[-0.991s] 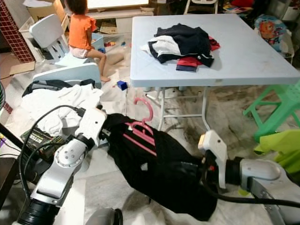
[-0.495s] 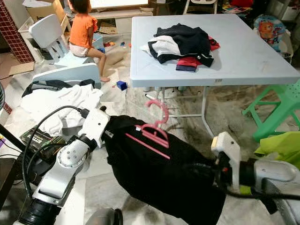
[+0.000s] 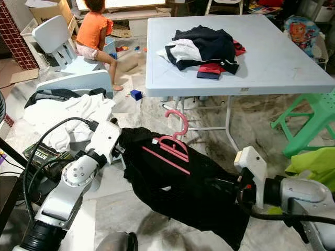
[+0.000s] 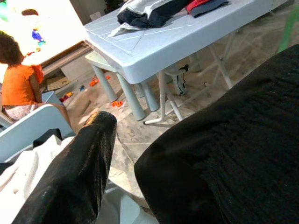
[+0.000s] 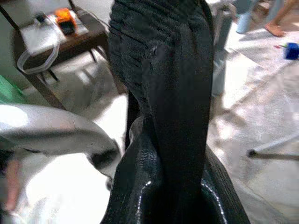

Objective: Hang hanger

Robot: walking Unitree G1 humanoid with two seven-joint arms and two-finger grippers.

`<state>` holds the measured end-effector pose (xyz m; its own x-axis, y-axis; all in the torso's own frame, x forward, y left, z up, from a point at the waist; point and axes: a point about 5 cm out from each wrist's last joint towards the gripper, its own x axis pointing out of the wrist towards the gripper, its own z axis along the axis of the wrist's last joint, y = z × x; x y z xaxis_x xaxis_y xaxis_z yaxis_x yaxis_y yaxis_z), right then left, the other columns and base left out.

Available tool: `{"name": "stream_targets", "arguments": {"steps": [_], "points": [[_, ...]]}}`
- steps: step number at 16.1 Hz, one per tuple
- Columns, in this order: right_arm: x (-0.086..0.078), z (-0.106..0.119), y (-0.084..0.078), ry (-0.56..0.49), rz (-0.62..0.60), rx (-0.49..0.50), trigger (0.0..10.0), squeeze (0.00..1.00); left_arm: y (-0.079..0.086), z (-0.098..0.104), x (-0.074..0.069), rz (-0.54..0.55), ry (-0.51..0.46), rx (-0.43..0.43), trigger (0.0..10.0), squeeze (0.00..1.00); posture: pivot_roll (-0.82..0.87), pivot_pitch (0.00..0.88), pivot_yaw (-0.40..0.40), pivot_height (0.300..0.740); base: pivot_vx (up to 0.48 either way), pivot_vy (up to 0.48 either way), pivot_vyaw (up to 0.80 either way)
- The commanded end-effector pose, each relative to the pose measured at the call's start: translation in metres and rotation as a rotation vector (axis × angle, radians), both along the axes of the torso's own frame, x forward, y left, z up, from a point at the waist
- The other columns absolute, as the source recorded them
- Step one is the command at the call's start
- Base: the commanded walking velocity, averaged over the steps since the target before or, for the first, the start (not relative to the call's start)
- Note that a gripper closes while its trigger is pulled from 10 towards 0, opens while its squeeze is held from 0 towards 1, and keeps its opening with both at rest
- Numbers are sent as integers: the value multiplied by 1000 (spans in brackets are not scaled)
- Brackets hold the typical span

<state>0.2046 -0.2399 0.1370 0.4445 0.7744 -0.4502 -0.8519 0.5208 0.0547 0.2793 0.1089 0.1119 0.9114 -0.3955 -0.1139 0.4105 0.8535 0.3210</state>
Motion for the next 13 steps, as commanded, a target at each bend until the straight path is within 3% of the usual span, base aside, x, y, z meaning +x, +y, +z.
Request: {"name": "stream_targets", "arguments": {"steps": [1, 4, 7, 8, 11, 12, 13], "points": [[2, -3, -16, -1, -49, -97, 10000, 0, 16, 5, 5, 58, -21, 20, 10000, 0, -37, 11, 24, 740, 0, 0, 0], [-1, -10, -34, 1, -50, -221, 10000, 0, 20, 5, 7, 64, -24, 29, 10000, 0, -41, 12, 25, 740, 0, 0, 0], [16, -1, -37, -118, -142, -218, 10000, 0, 23, 4, 9, 72, -18, 34, 10000, 0, -45, 15, 26, 740, 0, 0, 0], [23, 3, -32, -147, -182, -163, 10000, 0, 21, 4, 9, 64, -17, 42, 10000, 0, -45, 15, 26, 740, 0, 0, 0], [26, 34, 13, -140, -137, 236, 10000, 0, 18, 3, 8, 52, -14, 45, 10000, 0, -45, 15, 26, 740, 0, 0, 0], [24, 39, 19, -140, -108, 272, 10000, 0, 19, 4, 8, 51, -13, 42, 10000, 0, -41, 17, 24, 740, 0, 0, 0], [22, 39, 18, -137, -82, 243, 10000, 0, 20, 5, 9, 59, -17, 42, 10000, 0, -41, 17, 24, 740, 0, 0, 0]]}}
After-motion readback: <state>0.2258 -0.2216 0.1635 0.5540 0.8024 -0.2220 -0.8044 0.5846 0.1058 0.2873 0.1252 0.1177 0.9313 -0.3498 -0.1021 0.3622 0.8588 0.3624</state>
